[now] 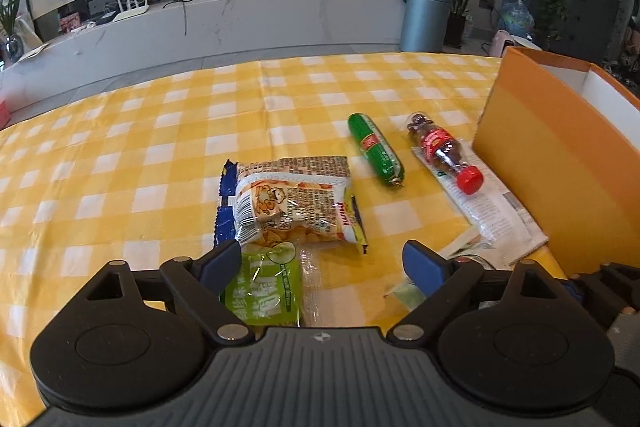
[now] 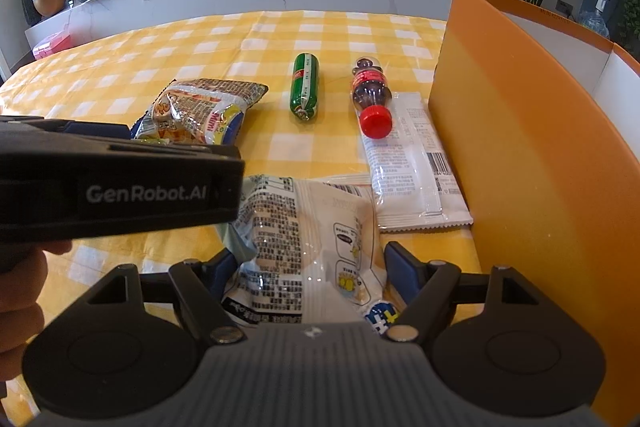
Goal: Organize snacks
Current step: 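Hold the white chip bag in the right gripper while the left gripper grasps the green snack bag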
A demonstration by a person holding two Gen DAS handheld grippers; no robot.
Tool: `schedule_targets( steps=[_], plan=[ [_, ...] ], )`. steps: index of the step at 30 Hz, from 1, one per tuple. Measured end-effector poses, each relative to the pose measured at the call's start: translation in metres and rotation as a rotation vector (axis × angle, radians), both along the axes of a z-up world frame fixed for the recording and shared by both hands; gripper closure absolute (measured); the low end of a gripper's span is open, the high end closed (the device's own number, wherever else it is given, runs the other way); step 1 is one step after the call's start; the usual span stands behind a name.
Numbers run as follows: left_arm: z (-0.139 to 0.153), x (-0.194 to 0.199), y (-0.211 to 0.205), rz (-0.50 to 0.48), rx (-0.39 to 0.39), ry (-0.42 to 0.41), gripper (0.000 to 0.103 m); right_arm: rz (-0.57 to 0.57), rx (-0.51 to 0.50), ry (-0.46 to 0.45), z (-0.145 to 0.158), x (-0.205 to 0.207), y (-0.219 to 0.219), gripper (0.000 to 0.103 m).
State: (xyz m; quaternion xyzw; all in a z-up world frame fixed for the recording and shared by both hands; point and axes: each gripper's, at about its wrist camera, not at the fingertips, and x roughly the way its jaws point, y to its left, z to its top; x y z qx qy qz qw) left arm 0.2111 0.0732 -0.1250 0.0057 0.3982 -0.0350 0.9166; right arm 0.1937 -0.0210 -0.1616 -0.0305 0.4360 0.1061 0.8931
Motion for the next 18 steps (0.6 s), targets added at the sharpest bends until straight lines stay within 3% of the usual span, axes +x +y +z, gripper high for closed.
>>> schedule_targets(
  steps=[7,10,12,18],
  plan=[
    [-0.008,0.005,-0.005,0.009,0.082,-0.021,0.0,0.001,0.0,0.0,0.0,0.0,0.0,0.028],
    [-0.008,0.002,-0.005,0.017,0.104,-0.03,0.012,0.001,0.0,-0.001,0.0,0.0,0.0,0.028],
    [-0.007,0.0,-0.004,0.029,0.131,-0.032,0.027,0.001,0.0,-0.001,0.0,0.0,0.0,0.028],
    [0.0,-0.015,0.006,0.017,0.114,-0.036,0.046,0.002,0.0,-0.001,0.0,0.0,0.0,0.028]
  ],
)
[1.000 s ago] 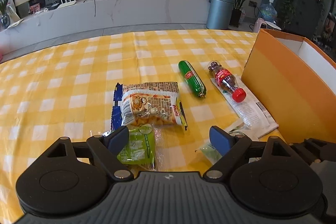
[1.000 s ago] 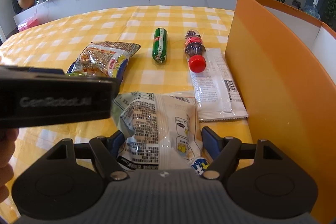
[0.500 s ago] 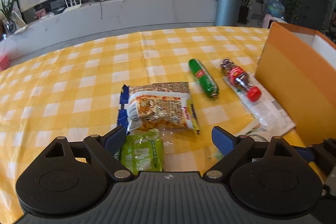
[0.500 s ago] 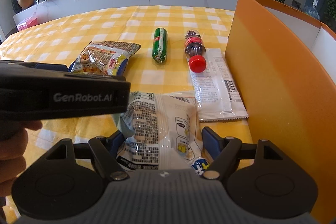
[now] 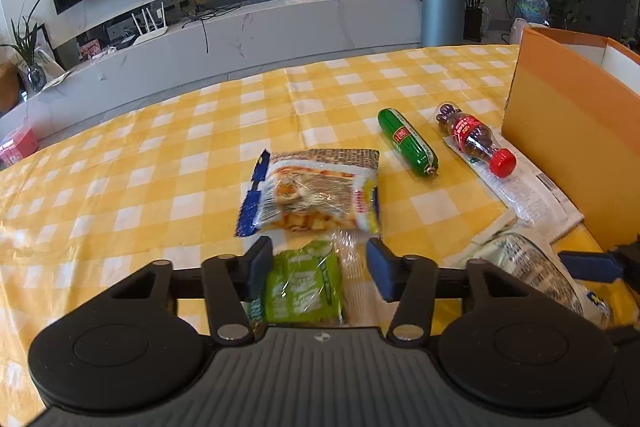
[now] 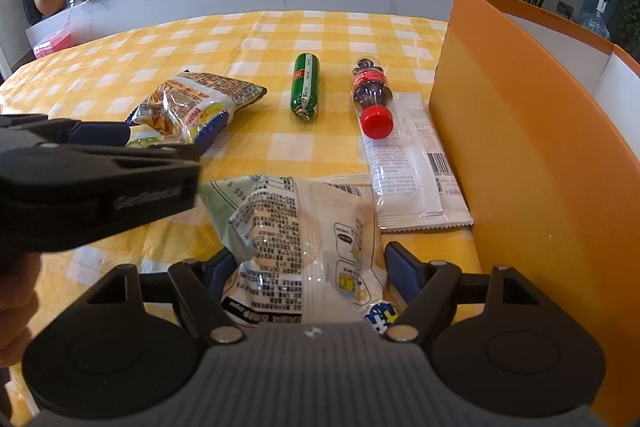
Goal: Organize snacks
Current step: 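Hold the white chip bag in the right gripper while the left gripper grasps the green snack bag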
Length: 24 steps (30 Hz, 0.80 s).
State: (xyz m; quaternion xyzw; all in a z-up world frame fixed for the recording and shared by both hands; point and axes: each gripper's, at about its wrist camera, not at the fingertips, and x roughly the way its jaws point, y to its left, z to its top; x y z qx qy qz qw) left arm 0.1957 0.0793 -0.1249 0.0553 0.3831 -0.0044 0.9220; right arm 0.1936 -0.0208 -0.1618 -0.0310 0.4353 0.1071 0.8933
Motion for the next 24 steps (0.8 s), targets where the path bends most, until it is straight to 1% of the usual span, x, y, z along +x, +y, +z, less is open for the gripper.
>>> schedule_targets(
  steps=[4,8,10,11,12,13,15,17,19,20,21,23,24],
  plan=[
    [0.004,-0.012,0.011,0.002,-0.052,-0.001,0.046,0.002,-0.002,-0.002,0.0,0.0,0.0,0.028],
    [0.008,-0.016,0.012,-0.019,-0.042,-0.011,0.045,0.004,-0.004,-0.005,-0.001,-0.001,0.0,0.028],
    [0.006,-0.012,0.013,-0.011,-0.03,0.005,0.04,0.005,-0.004,-0.005,-0.001,0.0,0.0,0.028],
    [0.005,-0.01,0.013,-0.003,-0.028,0.014,0.031,0.005,-0.004,-0.005,-0.001,0.0,0.0,0.028],
    [0.005,-0.01,0.014,0.003,-0.026,0.016,0.02,0.005,-0.004,-0.005,-0.001,0.0,0.0,0.028],
    [0.005,-0.009,0.014,0.007,-0.024,0.013,0.016,0.005,-0.004,-0.005,-0.001,0.0,0.0,0.028],
    [0.003,-0.007,0.015,0.0,-0.02,0.012,0.012,0.005,-0.005,-0.006,-0.001,0.0,0.0,0.028],
    [-0.002,-0.001,0.015,0.0,-0.009,0.053,0.009,0.005,-0.005,-0.006,-0.001,0.0,0.0,0.028],
    [-0.009,0.005,0.018,0.014,-0.025,0.081,0.006,0.005,-0.004,-0.006,-0.001,-0.001,0.0,0.028],
    [-0.011,0.006,0.019,0.022,-0.024,0.085,0.006,0.005,-0.004,-0.006,-0.001,-0.001,0.0,0.028],
    [-0.014,0.008,0.019,0.027,-0.015,0.086,0.011,0.005,-0.004,-0.006,-0.001,-0.001,0.0,0.028],
    [-0.016,0.008,0.023,0.053,-0.019,0.076,0.029,0.005,-0.005,-0.006,-0.001,-0.001,0.0,0.028],
    [-0.014,0.008,0.024,0.067,-0.023,0.073,0.033,0.005,-0.004,-0.006,-0.001,-0.001,0.0,0.028]
  ],
)
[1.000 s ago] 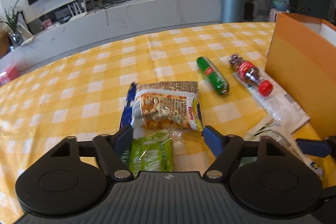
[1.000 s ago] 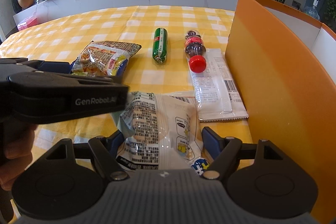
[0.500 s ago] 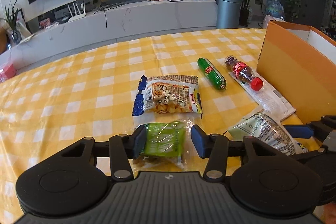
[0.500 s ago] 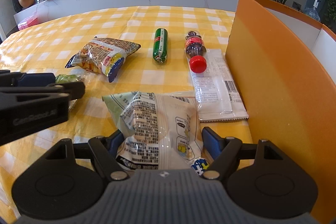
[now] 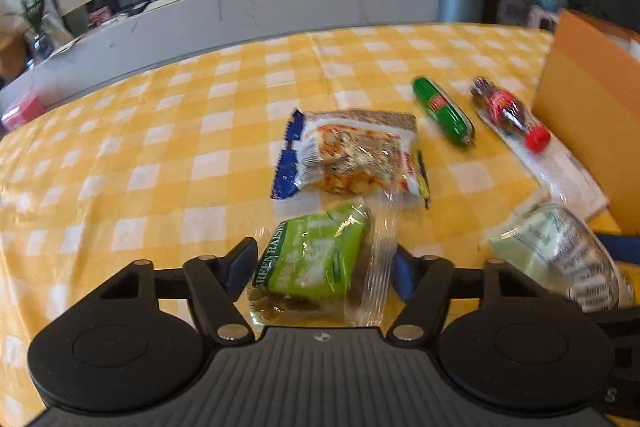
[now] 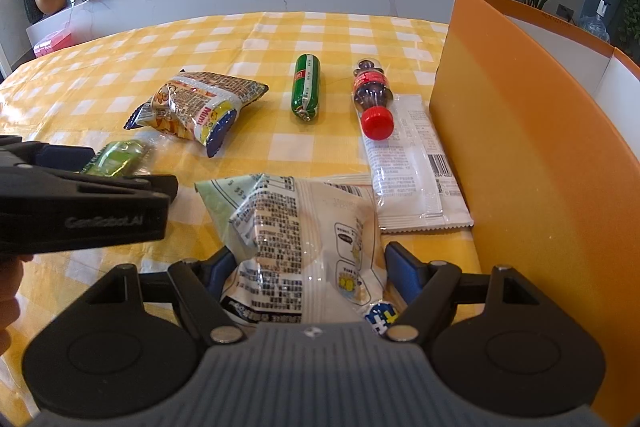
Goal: Organize snacks
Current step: 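Hold the white chip bag in the right gripper while the left gripper grasps the green snack bag, then carry the white chip bag and green snack bag over the orange box with both grippers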
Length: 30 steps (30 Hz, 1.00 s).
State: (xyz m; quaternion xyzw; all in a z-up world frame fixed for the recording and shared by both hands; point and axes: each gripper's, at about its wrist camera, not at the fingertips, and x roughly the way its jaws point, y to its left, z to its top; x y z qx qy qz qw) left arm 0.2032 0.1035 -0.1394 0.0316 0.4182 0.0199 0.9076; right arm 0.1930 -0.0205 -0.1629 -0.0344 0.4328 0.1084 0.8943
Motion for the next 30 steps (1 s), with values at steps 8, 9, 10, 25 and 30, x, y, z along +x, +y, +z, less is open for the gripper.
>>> schedule_targets(
  steps=[8,9,10,25,30],
  plan=[
    [0.021,-0.016,0.014,0.044,-0.035,-0.078,0.056,0.005,-0.006,-0.007,0.001,-0.001,0.001,0.029],
    [0.023,-0.017,0.017,0.049,-0.056,-0.079,0.058,0.005,-0.01,-0.011,0.001,-0.002,0.001,0.03],
    [0.026,-0.019,0.021,0.053,-0.08,-0.079,0.058,0.004,-0.014,-0.015,0.002,-0.003,0.001,0.03],
    [0.058,-0.046,0.04,0.078,-0.206,-0.109,0.062,-0.024,0.046,-0.02,0.009,-0.011,-0.009,0.037],
    [0.06,-0.055,0.043,0.084,-0.232,-0.126,0.062,-0.016,0.001,-0.03,0.0,-0.002,-0.005,0.035]
  ],
)
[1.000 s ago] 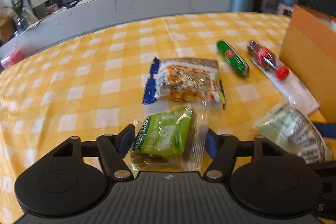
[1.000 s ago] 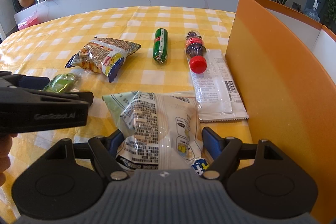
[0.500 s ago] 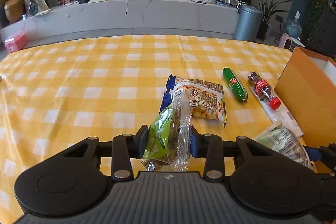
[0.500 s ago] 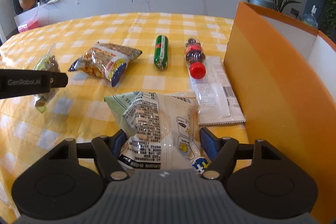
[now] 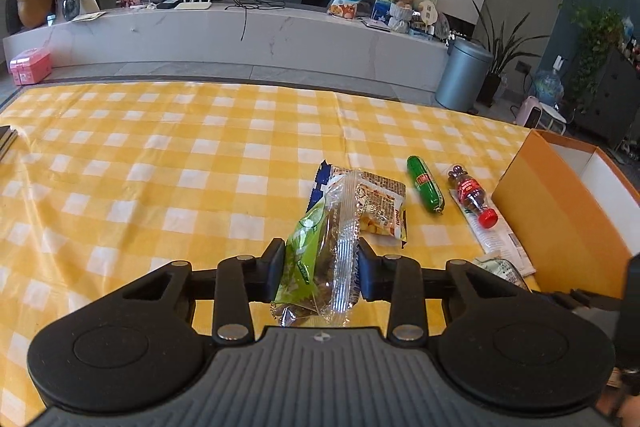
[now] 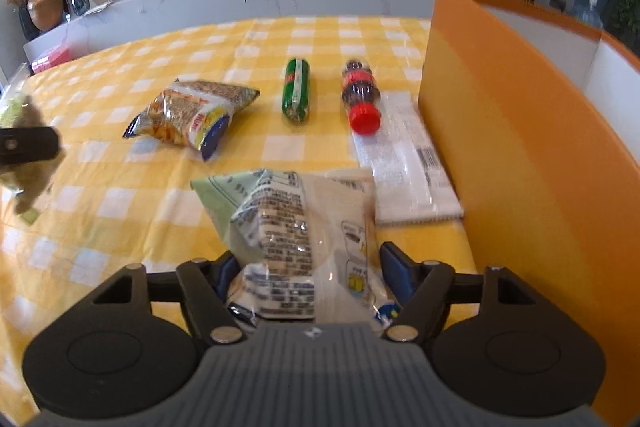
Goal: Organize snacks
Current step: 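Carry the white chip bag and green snack bag over the orange box with both grippers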
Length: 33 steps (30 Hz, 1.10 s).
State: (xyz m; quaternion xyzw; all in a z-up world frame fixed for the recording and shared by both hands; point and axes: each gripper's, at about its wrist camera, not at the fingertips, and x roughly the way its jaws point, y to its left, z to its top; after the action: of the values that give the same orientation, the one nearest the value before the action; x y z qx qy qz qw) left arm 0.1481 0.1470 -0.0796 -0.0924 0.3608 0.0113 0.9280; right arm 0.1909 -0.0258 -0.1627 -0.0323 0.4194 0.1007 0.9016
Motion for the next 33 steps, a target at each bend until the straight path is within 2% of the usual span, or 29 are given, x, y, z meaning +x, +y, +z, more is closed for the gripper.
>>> schedule_targets(
  steps=[7,14,19,24,26,28,30,33],
  plan=[
    [0.004,-0.005,0.008,-0.01,-0.042,-0.029,0.063,-0.024,0.05,-0.024,0.008,-0.007,-0.007,0.052],
    [0.018,-0.015,0.018,-0.021,-0.11,-0.076,0.064,-0.033,0.118,-0.043,0.022,-0.015,-0.015,0.054],
    [0.031,-0.022,0.017,-0.029,-0.136,-0.111,0.064,-0.007,0.231,-0.102,0.054,-0.03,-0.025,0.054],
    [0.042,-0.02,0.003,-0.066,-0.156,-0.135,0.064,-0.026,0.396,-0.22,0.11,-0.046,-0.066,0.053],
    [0.047,-0.016,-0.008,-0.094,-0.139,-0.149,0.064,-0.072,0.426,-0.264,0.13,-0.048,-0.091,0.053],
    [0.052,-0.009,-0.018,-0.115,-0.143,-0.152,0.064,-0.135,0.416,-0.281,0.145,-0.041,-0.115,0.053],
    [0.055,0.0,-0.029,-0.141,-0.161,-0.15,0.064,-0.202,0.407,-0.271,0.15,-0.024,-0.138,0.053],
    [0.058,0.012,-0.046,-0.176,-0.168,-0.149,0.065,-0.253,0.452,-0.163,0.142,0.014,-0.164,0.053]
  ],
)
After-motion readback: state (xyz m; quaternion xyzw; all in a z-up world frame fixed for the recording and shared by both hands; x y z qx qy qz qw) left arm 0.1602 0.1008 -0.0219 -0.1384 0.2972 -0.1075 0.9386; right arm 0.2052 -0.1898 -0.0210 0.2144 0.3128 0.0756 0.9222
